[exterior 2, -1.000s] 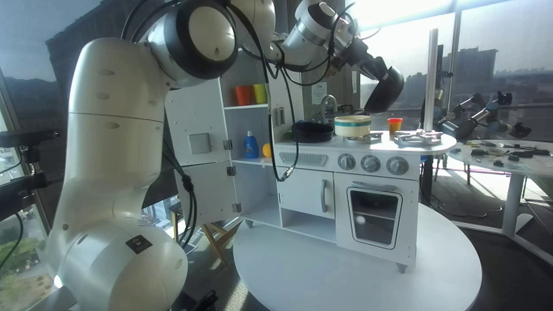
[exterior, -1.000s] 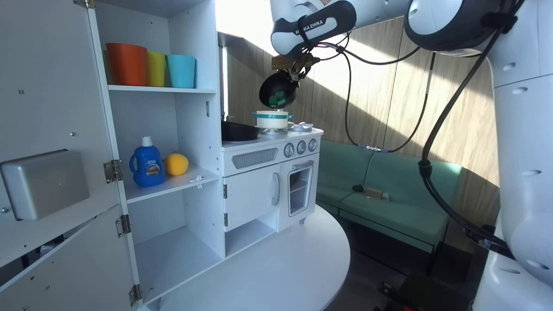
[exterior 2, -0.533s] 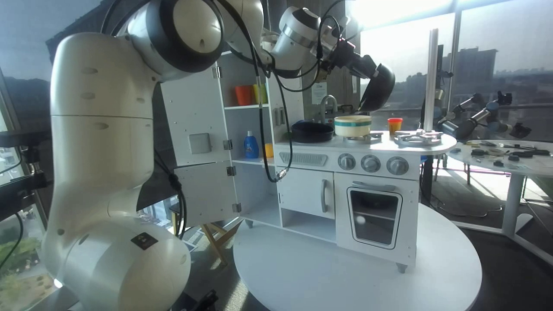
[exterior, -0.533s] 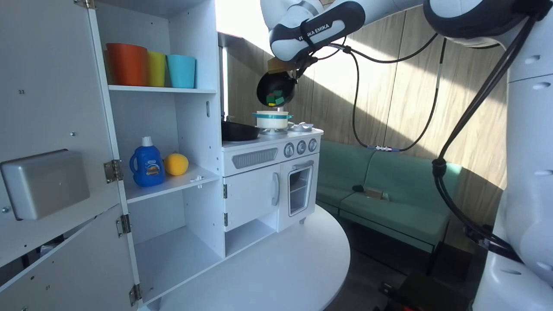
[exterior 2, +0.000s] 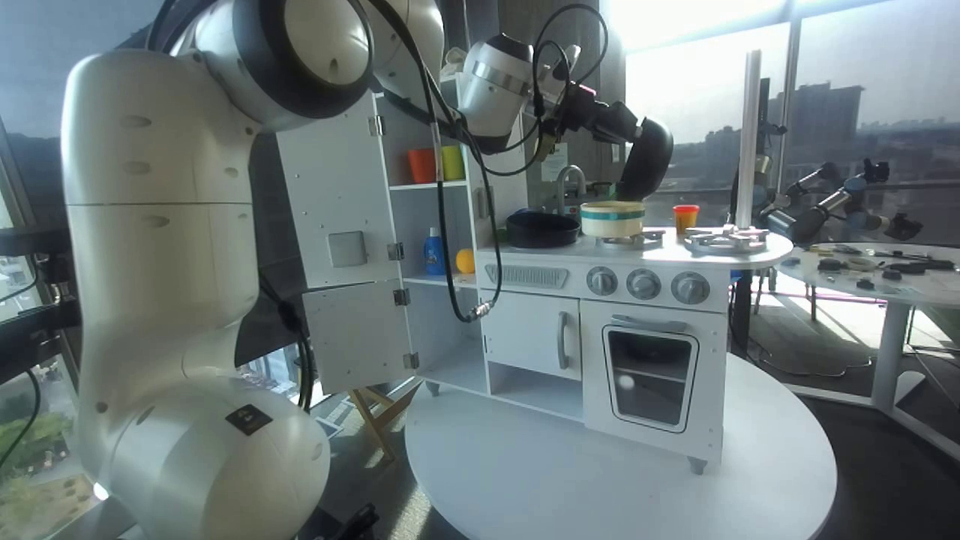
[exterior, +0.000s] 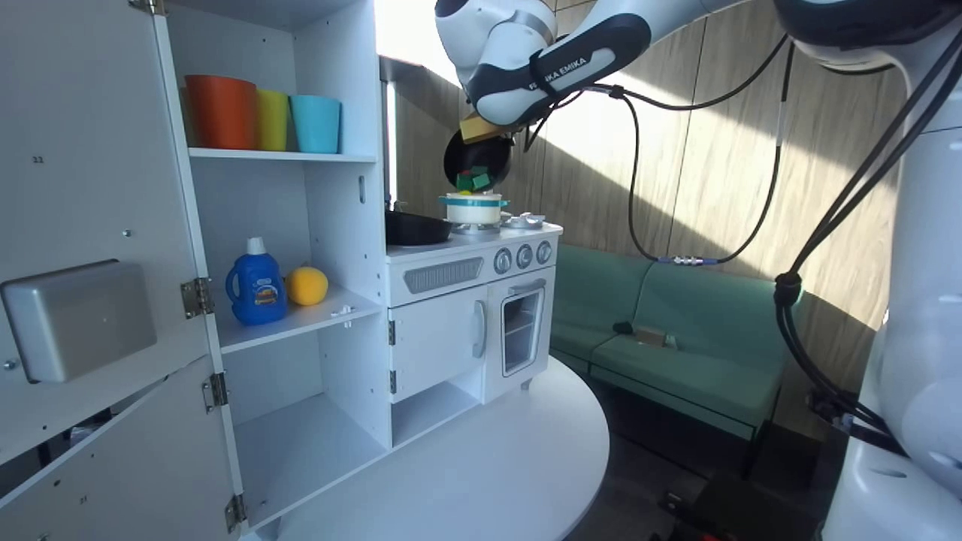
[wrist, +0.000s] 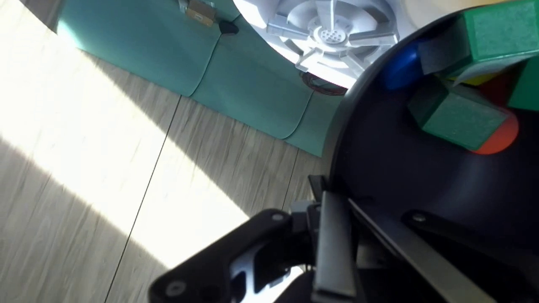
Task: Pick up the black bowl on the left and pour the contents into the white bowl on the right
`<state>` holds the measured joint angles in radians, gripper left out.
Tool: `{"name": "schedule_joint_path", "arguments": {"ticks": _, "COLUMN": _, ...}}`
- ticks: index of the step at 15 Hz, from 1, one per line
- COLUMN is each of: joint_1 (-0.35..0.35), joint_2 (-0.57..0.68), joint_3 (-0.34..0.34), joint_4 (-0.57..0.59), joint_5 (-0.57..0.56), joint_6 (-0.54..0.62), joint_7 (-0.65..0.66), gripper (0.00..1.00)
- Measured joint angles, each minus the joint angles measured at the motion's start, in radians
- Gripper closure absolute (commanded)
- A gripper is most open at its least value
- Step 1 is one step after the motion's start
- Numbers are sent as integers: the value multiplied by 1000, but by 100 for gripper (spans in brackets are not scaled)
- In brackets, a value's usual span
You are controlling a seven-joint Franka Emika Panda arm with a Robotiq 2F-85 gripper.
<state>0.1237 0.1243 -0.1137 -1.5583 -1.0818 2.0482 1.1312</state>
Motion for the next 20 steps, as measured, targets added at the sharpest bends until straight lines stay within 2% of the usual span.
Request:
{"name": "schedule_joint_path", "arguments": {"ticks": 6, "joint_1": -16, "joint_2": -8, "joint_3": 34, "joint_4": -47, "joint_5": -192, "joint_6": -39, "joint_7": 71, "gripper": 93}}
{"name": "schedule_joint_path", "arguments": {"ticks": 20, "joint_1": -25, "joint_2": -34, "joint_3": 107, "joint_4": -144, "joint_5": -470, "joint_6": -132, "joint_7": 156, "gripper": 93}}
